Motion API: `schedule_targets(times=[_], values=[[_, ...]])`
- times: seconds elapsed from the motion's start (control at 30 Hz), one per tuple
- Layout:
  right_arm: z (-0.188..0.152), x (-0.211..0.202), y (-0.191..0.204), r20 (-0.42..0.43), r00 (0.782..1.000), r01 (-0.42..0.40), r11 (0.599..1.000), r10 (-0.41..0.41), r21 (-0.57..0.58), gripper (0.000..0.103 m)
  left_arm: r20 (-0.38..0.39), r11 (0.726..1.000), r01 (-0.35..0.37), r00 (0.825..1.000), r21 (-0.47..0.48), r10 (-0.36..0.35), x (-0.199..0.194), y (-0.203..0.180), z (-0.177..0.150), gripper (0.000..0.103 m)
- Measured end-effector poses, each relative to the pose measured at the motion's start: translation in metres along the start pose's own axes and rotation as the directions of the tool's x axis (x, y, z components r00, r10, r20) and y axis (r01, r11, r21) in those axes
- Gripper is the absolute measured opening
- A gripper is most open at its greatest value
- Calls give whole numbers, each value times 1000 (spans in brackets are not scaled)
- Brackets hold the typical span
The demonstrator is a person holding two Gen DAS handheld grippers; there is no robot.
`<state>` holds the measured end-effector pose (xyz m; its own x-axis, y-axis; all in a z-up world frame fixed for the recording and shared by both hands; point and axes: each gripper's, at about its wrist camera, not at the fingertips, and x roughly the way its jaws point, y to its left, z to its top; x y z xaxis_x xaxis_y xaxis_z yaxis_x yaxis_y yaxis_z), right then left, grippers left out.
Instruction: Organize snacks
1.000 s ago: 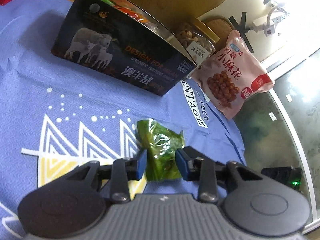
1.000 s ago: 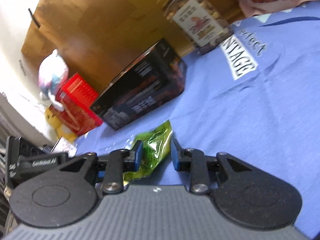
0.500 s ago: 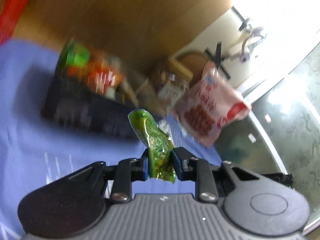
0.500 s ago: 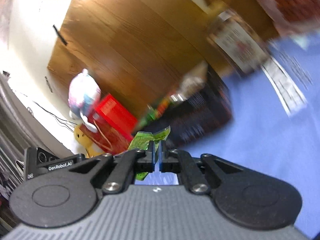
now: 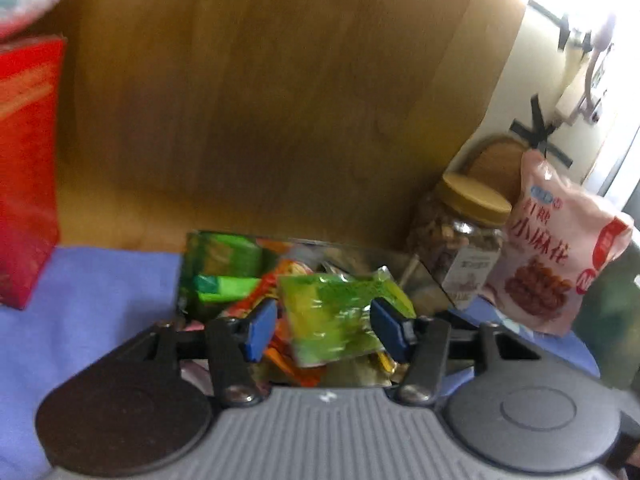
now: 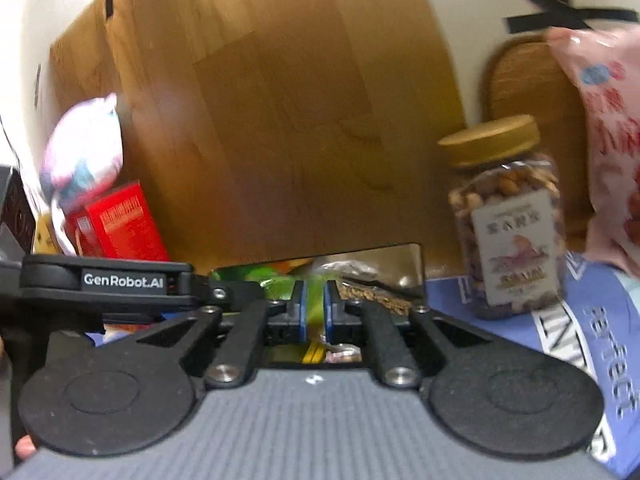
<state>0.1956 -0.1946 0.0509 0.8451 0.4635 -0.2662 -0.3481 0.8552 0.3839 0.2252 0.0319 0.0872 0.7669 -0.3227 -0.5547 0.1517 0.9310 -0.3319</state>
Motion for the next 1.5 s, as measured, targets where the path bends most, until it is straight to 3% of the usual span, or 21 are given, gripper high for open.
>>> schedule_targets(times=[0.13,0.23,0.33,0.5,0.57,0.67,0.7,0.8,1.03,1.3,1.5], values=[[-10,-32,-11,26,999,-23,992,20,123,17,60,999,-52,997,-13,53,-31,5,-10,53],[-28,-60,-11,16,999,-49,985,47,167,18,68,996,-88,994,31,86,-55,-5,-29,53],[-48,-89,-4,2,998,-67,978,68,196,27,54,993,-95,994,68,91,-77,-18,-57,53],[-75,-138,9,-10,998,-53,982,56,181,29,8,990,-98,995,105,98,-104,-42,-103,54],[-84,-158,13,-9,999,-38,985,40,168,34,-3,986,-105,994,131,106,-113,-51,-118,56],[-92,-180,18,6,1000,-24,987,23,159,45,-10,982,-121,992,148,124,-124,-62,-137,63],[-95,-188,20,11,1000,-22,988,21,152,46,-12,982,-122,992,147,125,-127,-66,-141,69],[-103,-204,26,20,1000,-19,989,16,147,46,17,975,-152,988,161,151,-138,-76,-152,102],[-121,-223,35,18,1000,-19,982,16,189,62,15,958,-226,974,175,227,-148,-90,-170,103],[-128,-230,42,14,999,-39,978,37,204,63,48,923,-333,943,192,330,-156,-90,-179,103],[-130,-232,39,16,999,-34,975,31,218,68,35,923,-337,941,184,337,-154,-88,-180,103]])
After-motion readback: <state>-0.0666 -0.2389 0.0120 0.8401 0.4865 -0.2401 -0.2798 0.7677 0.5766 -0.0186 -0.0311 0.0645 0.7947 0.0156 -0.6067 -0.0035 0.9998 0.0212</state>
